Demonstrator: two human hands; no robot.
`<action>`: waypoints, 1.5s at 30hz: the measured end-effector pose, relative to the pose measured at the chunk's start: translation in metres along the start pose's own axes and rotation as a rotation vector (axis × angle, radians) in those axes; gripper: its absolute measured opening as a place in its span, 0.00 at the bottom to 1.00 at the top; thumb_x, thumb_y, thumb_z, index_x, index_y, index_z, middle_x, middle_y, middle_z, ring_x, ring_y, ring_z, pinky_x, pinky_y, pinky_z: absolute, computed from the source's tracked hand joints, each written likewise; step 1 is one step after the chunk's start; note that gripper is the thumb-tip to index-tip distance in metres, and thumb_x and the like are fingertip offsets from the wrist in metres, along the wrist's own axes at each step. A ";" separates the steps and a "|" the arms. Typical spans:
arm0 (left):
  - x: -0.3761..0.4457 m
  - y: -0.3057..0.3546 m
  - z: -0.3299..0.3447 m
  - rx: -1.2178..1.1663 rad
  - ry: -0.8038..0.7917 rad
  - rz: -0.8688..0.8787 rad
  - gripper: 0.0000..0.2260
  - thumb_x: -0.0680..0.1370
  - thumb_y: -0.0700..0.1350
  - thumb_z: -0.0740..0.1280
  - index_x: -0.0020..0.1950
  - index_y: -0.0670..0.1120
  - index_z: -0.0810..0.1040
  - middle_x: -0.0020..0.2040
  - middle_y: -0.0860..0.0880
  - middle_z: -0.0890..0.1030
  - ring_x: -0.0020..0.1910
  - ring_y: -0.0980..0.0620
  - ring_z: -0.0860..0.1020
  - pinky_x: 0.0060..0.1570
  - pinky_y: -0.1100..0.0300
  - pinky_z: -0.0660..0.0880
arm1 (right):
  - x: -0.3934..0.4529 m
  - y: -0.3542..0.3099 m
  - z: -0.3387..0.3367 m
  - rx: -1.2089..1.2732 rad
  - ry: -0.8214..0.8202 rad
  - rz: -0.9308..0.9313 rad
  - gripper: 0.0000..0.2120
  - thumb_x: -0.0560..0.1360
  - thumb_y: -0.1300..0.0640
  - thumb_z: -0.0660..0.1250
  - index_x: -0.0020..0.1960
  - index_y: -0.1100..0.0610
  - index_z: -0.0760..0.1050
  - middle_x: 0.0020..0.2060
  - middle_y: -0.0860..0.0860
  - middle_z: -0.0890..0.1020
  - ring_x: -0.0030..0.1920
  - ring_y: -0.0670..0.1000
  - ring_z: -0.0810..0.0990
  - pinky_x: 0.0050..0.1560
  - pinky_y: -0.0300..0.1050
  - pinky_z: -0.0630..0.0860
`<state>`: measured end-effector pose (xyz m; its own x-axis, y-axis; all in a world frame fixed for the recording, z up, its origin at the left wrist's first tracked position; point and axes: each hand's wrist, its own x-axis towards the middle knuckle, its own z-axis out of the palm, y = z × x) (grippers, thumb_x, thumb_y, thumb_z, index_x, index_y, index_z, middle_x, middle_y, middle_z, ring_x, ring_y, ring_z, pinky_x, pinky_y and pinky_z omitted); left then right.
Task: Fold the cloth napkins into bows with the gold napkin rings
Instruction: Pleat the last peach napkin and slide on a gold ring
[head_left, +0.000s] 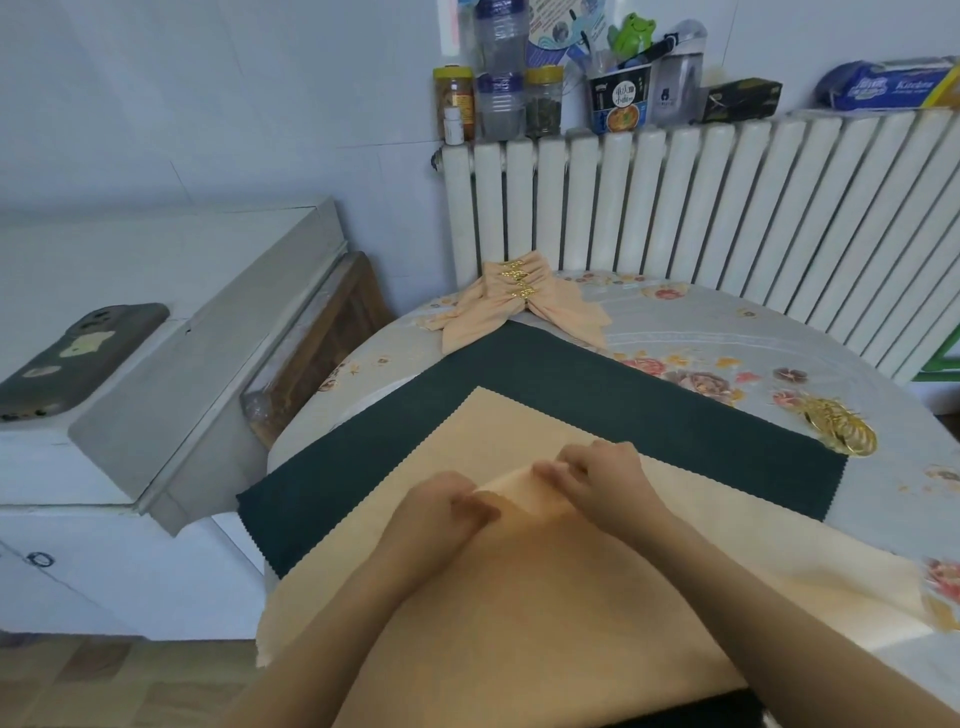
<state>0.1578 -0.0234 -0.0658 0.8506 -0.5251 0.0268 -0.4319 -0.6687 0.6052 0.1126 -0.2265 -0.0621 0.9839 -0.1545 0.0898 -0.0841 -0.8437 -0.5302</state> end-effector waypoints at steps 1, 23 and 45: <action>0.010 -0.001 -0.001 0.033 0.054 -0.020 0.10 0.75 0.49 0.64 0.34 0.51 0.76 0.37 0.55 0.73 0.39 0.56 0.72 0.35 0.68 0.64 | 0.010 -0.001 -0.004 0.068 -0.006 0.027 0.21 0.78 0.41 0.55 0.39 0.55 0.74 0.30 0.44 0.74 0.38 0.50 0.74 0.57 0.46 0.64; 0.133 -0.039 -0.002 -0.239 0.150 -0.350 0.19 0.71 0.43 0.73 0.59 0.51 0.72 0.42 0.52 0.78 0.44 0.57 0.77 0.45 0.62 0.72 | 0.129 0.017 0.036 -0.091 -0.040 0.130 0.09 0.77 0.48 0.61 0.51 0.50 0.77 0.48 0.46 0.82 0.52 0.49 0.77 0.58 0.46 0.70; 0.202 -0.033 0.010 -0.332 0.067 -0.265 0.05 0.68 0.49 0.75 0.42 0.53 0.83 0.40 0.56 0.83 0.43 0.59 0.80 0.45 0.62 0.75 | 0.156 0.065 0.029 0.217 0.208 0.240 0.08 0.74 0.53 0.67 0.37 0.45 0.78 0.35 0.40 0.80 0.48 0.47 0.74 0.56 0.47 0.70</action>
<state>0.3412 -0.1127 -0.0889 0.9415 -0.3154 -0.1190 -0.0852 -0.5641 0.8213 0.2656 -0.2907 -0.1072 0.8853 -0.4544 0.0989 -0.2509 -0.6457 -0.7212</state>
